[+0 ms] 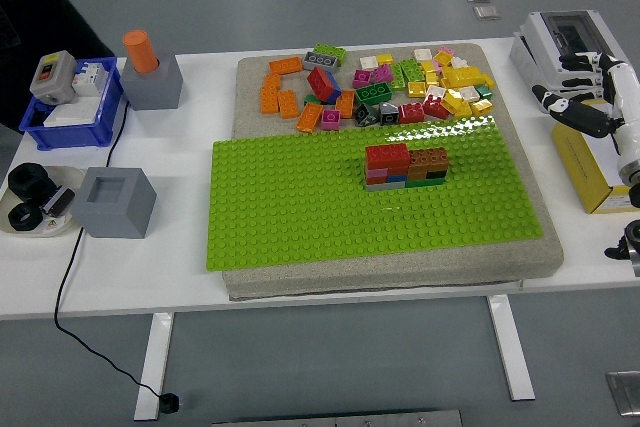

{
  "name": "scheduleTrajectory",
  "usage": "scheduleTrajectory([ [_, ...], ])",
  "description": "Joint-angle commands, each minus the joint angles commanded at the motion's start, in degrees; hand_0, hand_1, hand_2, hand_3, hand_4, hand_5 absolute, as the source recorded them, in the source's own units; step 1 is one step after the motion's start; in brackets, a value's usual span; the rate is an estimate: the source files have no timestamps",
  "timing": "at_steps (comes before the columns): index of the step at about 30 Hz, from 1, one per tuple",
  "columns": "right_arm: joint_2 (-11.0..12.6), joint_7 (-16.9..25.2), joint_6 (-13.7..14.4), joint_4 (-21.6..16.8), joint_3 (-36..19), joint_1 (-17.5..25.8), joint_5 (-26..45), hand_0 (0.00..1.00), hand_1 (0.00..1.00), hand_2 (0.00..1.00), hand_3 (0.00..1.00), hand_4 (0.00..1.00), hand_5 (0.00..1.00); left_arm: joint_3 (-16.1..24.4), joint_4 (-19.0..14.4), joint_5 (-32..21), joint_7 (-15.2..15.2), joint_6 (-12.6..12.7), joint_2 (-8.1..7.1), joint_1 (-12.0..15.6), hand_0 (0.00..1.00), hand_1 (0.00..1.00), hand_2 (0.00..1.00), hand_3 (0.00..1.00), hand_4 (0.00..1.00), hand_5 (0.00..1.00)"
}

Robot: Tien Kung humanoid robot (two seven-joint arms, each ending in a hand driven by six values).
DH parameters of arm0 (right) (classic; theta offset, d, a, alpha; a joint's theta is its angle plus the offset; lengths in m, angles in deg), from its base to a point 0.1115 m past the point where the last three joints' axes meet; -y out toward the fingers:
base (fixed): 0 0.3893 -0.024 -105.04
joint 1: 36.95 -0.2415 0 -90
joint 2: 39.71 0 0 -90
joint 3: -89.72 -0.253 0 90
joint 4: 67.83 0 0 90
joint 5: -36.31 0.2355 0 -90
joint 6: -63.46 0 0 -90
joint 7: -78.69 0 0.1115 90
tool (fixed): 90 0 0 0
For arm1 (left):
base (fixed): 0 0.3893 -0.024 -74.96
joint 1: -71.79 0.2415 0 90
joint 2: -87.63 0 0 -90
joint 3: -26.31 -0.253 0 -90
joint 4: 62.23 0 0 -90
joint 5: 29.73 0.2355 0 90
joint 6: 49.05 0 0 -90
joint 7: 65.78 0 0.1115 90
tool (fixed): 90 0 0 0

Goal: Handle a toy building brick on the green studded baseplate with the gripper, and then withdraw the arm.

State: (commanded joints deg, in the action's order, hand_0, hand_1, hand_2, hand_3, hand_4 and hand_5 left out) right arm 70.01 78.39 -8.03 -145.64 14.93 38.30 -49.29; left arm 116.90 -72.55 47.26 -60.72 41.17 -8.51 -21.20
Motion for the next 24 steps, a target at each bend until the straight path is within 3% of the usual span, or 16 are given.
scheduleTrajectory([
  [24, -0.06, 1.22, 0.26, 1.64, -3.14, 0.54, 3.31, 0.483, 0.627, 0.722, 0.667, 0.843, 0.257, -0.22, 0.0, 0.11, 0.05, -0.01, -0.22, -0.06, 0.631, 0.587, 0.565, 0.59, 0.628, 0.23],
])
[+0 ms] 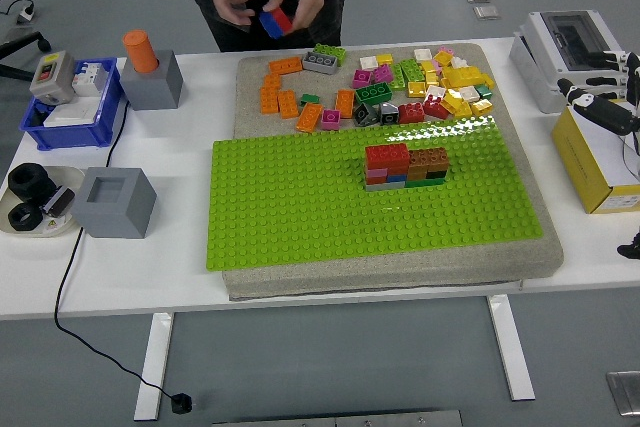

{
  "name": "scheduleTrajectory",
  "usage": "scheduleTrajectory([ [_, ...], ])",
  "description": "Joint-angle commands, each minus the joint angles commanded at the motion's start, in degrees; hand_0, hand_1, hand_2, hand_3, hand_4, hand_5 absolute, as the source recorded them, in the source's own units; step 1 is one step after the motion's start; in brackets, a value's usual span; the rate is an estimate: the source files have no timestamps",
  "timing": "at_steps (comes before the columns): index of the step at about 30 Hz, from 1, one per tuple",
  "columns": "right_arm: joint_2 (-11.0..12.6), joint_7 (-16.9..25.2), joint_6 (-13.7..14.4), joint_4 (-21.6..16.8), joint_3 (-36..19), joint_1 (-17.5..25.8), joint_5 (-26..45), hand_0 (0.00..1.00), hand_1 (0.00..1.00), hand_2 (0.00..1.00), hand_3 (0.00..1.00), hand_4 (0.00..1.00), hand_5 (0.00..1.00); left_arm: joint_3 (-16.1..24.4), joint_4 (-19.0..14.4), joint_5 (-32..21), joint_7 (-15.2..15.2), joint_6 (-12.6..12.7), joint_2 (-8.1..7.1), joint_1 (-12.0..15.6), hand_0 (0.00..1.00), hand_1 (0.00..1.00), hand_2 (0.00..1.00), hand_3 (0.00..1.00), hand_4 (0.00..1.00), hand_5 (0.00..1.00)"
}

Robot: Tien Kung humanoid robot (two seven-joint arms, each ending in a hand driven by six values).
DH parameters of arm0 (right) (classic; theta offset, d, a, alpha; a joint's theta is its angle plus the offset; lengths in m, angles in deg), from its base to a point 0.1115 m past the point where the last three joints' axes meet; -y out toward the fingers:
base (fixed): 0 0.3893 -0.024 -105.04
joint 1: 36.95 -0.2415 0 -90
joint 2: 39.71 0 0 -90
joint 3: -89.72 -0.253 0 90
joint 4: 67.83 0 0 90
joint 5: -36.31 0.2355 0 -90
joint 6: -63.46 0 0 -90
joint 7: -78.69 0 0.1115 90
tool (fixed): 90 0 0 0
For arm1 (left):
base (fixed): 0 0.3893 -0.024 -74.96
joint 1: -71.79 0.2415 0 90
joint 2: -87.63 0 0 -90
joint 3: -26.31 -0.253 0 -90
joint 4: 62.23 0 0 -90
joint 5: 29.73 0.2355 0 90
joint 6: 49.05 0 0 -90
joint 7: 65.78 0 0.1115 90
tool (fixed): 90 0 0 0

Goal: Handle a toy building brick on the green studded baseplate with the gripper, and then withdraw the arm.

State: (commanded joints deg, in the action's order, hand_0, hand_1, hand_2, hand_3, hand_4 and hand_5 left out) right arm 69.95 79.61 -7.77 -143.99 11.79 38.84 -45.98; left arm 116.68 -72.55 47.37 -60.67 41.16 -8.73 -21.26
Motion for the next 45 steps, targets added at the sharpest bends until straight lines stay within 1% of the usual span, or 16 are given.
scheduleTrajectory([
  [22, -0.18, 0.07, 0.0, 0.07, -1.04, 0.49, -0.09, 0.483, 0.624, 0.719, 0.663, 0.842, 0.256, 0.05, 0.0, 0.13, -0.08, -0.02, 0.39, -0.04, 0.631, 0.587, 0.564, 0.59, 0.628, 0.23],
  [45, -0.5, 0.0, 0.06, 0.34, -2.67, 0.9, -1.86, 0.482, 0.622, 0.719, 0.661, 0.841, 0.255, -0.36, 0.0, 0.06, -0.14, -0.01, 0.51, -0.14, 0.631, 0.587, 0.565, 0.59, 0.628, 0.228],
])
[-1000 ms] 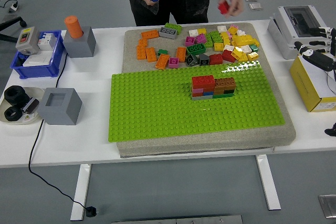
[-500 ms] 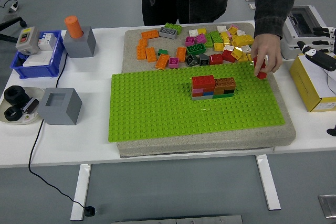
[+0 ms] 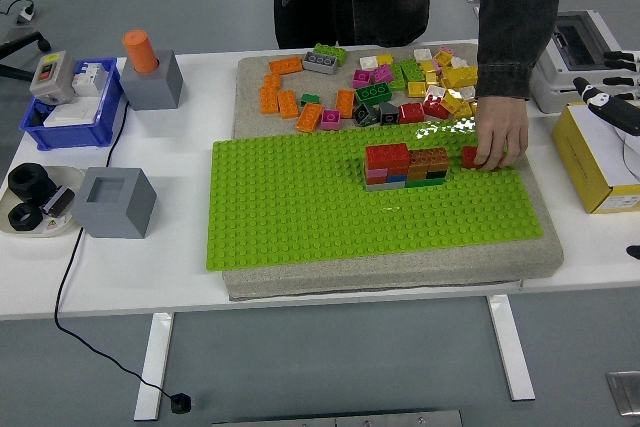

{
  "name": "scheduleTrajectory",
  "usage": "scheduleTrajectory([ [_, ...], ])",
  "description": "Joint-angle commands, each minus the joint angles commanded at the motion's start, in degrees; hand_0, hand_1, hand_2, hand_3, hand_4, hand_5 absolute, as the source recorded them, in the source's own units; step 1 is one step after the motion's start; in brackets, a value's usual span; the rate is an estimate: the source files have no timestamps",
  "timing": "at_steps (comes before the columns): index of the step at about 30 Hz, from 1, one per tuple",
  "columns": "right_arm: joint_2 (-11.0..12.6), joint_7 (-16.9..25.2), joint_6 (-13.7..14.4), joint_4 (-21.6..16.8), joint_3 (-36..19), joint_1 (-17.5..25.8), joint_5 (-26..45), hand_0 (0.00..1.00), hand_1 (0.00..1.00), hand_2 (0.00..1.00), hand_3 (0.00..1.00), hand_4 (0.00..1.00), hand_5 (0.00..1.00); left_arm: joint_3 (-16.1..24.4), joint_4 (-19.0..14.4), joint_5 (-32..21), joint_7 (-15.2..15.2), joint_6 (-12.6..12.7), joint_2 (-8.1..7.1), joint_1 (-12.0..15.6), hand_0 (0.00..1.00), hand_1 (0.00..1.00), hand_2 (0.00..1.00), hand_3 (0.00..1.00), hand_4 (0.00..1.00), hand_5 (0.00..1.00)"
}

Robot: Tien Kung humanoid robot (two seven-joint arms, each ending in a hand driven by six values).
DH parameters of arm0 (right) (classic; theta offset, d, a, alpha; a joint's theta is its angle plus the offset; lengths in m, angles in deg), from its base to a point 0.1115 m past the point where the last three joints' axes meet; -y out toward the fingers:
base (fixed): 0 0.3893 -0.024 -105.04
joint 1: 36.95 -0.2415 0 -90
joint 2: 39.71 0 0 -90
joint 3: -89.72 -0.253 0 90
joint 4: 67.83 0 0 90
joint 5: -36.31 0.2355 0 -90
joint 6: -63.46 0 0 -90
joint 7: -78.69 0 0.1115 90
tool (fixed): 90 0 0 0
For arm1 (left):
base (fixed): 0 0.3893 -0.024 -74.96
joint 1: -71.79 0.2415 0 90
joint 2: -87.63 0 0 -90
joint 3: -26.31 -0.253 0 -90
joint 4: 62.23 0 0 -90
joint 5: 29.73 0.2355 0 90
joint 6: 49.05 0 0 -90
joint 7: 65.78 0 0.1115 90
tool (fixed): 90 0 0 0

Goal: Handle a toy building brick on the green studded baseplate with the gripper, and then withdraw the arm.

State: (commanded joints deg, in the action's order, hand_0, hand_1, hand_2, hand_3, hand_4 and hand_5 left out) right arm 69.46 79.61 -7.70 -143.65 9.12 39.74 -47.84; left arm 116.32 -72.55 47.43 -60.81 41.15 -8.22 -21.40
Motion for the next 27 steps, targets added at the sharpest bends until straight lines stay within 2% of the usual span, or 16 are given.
scheduleTrajectory([
  [10, 0.22, -0.31, -0.02, -0.2, -0.19, 0.04, -1.12, 0.483, 0.622, 0.719, 0.661, 0.841, 0.256, 0.08, 0.0, 0.19, -0.03, -0.04, 0.01, -0.11, 0.631, 0.587, 0.565, 0.59, 0.628, 0.227],
  [17, 3.18, -3.46, -0.81, -1.47, 3.24, -1.54, -7.91, 0.487, 0.621, 0.72, 0.662, 0.841, 0.256, 0.22, 0.0, 0.29, 0.09, -0.06, -0.01, -0.09, 0.631, 0.587, 0.565, 0.59, 0.628, 0.227],
  [18, 3.92, -4.54, -1.5, -1.5, 4.43, -2.22, -9.41, 0.549, 0.657, 0.761, 0.703, 0.84, 0.228, 0.26, 0.0, 0.3, 0.12, -0.06, -0.04, -0.1, 0.631, 0.587, 0.565, 0.59, 0.628, 0.227],
  [23, 7.2, -10.32, -6.78, 0.27, 10.66, -6.85, -17.15, 0.549, 0.657, 0.761, 0.703, 0.84, 0.228, 0.47, 0.0, 0.47, 0.31, -0.08, -0.32, -0.22, 0.631, 0.587, 0.565, 0.59, 0.628, 0.227],
  [24, 7.85, -11.94, -8.36, 0.89, 12.43, -8.25, -19.21, 0.702, 0.768, 0.868, 0.793, 0.816, 0.127, 0.59, 0.0, 0.62, 0.31, -0.1, -0.45, -0.33, 0.631, 0.587, 0.565, 0.59, 0.628, 0.226],
  [27, 8.89, -15.97, -12.33, 1.72, 16.93, -11.72, -24.35, 0.702, 0.768, 0.868, 0.793, 0.816, 0.127, 0.82, 0.0, 0.98, 0.26, -0.17, -0.71, -0.62, 0.631, 0.587, 0.565, 0.59, 0.628, 0.226],
])
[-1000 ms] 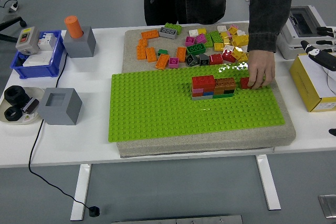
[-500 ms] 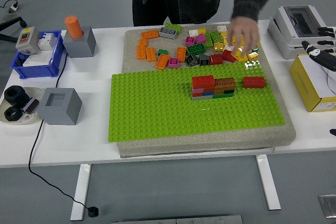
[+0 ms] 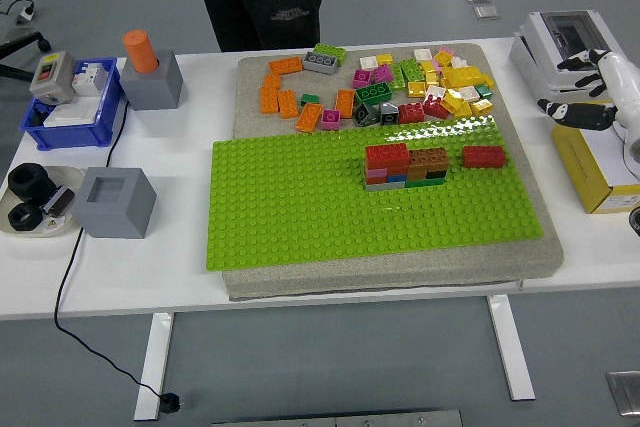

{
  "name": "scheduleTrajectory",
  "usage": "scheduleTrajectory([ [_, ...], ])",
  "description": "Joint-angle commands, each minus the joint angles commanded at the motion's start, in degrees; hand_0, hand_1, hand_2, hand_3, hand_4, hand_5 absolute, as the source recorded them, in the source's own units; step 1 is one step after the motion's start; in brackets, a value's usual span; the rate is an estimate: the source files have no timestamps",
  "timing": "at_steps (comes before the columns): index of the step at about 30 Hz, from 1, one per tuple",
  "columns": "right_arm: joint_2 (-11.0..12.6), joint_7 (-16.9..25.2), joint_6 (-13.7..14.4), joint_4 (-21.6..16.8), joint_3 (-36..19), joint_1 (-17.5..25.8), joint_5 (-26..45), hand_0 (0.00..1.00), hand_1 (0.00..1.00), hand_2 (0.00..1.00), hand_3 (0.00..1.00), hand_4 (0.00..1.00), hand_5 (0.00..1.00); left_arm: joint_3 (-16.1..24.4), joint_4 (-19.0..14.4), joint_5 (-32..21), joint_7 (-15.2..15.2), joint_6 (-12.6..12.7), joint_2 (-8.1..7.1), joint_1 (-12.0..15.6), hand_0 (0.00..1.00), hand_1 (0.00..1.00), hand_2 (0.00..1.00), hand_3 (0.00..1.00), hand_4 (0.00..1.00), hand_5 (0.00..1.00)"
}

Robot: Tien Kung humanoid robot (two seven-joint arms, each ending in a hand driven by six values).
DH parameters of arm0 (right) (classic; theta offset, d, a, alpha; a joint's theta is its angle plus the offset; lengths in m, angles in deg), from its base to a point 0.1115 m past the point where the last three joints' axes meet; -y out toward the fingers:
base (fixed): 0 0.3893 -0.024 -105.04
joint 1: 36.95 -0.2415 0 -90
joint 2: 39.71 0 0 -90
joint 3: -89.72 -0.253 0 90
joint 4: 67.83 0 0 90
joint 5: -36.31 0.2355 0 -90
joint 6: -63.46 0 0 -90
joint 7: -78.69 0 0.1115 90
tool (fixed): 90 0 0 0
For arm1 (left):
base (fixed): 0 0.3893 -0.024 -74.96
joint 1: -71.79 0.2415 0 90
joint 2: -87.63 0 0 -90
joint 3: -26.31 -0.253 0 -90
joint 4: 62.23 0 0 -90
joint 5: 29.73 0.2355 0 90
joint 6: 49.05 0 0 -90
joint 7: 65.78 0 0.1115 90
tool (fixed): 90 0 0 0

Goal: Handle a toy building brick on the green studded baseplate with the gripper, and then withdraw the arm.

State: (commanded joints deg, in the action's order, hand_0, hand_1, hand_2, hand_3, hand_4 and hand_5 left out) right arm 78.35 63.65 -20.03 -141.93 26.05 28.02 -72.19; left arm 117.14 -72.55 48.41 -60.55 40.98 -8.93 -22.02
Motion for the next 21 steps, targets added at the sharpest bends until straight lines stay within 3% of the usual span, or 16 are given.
scheduleTrajectory([
  [2, 0.35, -2.33, -2.35, 0.09, 2.73, -2.03, -2.83, 0.702, 0.768, 0.868, 0.793, 0.816, 0.127, 0.02, 0.0, 0.11, 0.0, -0.03, -0.11, -0.1, 0.631, 0.587, 0.565, 0.59, 0.628, 0.226],
  [3, 0.48, -3.61, -3.65, 0.12, 4.23, -3.18, -4.26, 0.789, 0.838, 0.917, 0.813, 0.807, 0.105, 0.01, 0.0, 0.14, 0.03, -0.03, -0.17, -0.12, 0.631, 0.587, 0.565, 0.589, 0.627, 0.227],
  [9, 0.18, -9.16, -9.8, 0.89, 12.37, -7.29, -8.95, 0.805, 0.849, 0.928, 0.807, 0.821, 0.136, -0.19, 0.0, -0.1, 0.26, 0.05, -0.35, 0.14, 0.631, 0.587, 0.565, 0.589, 0.628, 0.226],
  [16, -1.97, -10.2, -11.28, 3.29, 19.8, -9.83, -7.0, 0.812, 0.854, 0.931, 0.799, 0.823, 0.155, -0.59, 0.0, -0.39, 0.28, 0.11, -0.36, -0.03, 0.631, 0.587, 0.565, 0.589, 0.628, 0.226],
  [21, -2.96, -10.06, -11.16, 4.6, 21.27, -10.69, -6.45, 0.815, 0.855, 0.931, 0.79, 0.825, 0.149, -0.88, 0.0, -0.59, 0.19, 0.15, -0.33, -0.21, 0.631, 0.587, 0.565, 0.589, 0.628, 0.226],
])
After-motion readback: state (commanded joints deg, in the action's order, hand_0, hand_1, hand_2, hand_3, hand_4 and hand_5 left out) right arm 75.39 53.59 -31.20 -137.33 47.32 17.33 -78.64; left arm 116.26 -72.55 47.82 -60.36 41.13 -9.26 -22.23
